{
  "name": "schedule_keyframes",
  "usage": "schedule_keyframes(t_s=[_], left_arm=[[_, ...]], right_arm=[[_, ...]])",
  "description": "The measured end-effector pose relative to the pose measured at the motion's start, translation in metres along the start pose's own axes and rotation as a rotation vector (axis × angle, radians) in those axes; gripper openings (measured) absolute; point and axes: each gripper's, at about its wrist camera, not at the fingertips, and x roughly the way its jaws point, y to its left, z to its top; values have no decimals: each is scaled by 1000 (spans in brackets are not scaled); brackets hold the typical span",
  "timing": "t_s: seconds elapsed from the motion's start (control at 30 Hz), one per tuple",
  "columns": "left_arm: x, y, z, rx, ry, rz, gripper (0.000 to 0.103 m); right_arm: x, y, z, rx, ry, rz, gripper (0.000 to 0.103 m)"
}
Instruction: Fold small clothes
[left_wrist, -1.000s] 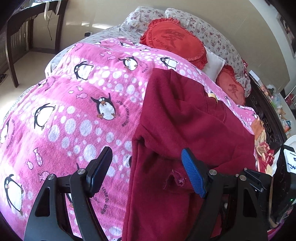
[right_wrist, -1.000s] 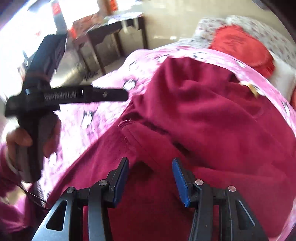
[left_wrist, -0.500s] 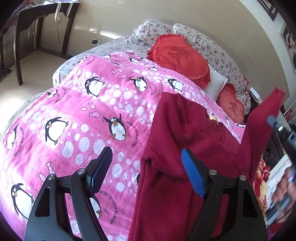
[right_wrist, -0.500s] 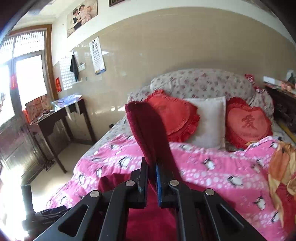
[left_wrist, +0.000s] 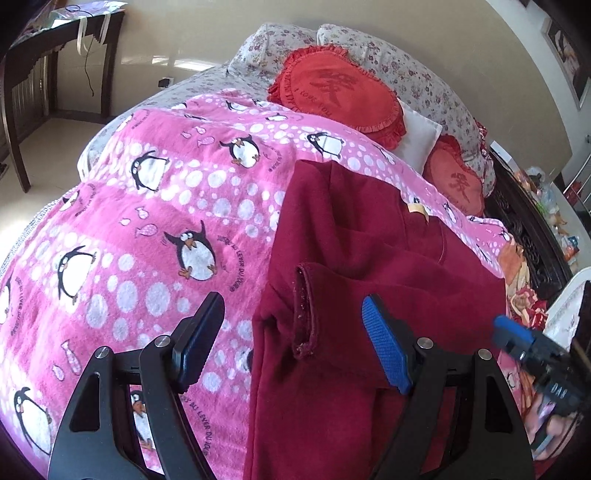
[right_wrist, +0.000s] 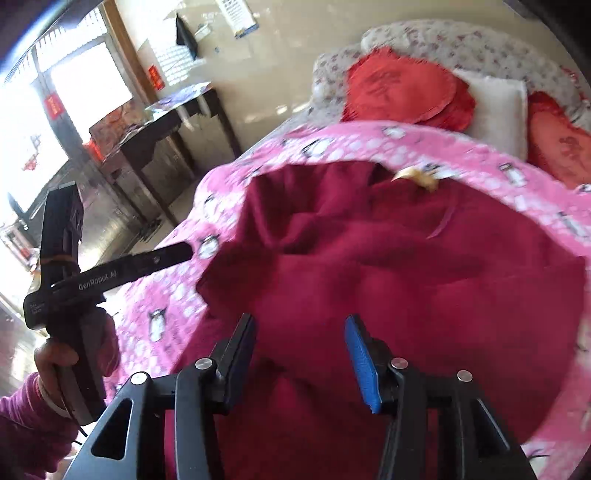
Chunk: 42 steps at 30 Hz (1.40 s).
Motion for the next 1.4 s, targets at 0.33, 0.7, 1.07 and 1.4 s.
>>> schedule_keyframes(t_s=[0.33,0.7,1.07,1.4], left_arm=[[36,-35,-4,144,28,55,37],[7,-53,36,179,-131,-4,9],[25,-32,13,144,6,50,20],[56,-35,-13,189,78,157,50]], right_arm=[[2,-156,-6,360,37,-218,50],[-33,-155,13,379,-196,-163,13],[-50,-146,1,363,-153,-158,18],[11,-130,-23,257,46,-162,17]])
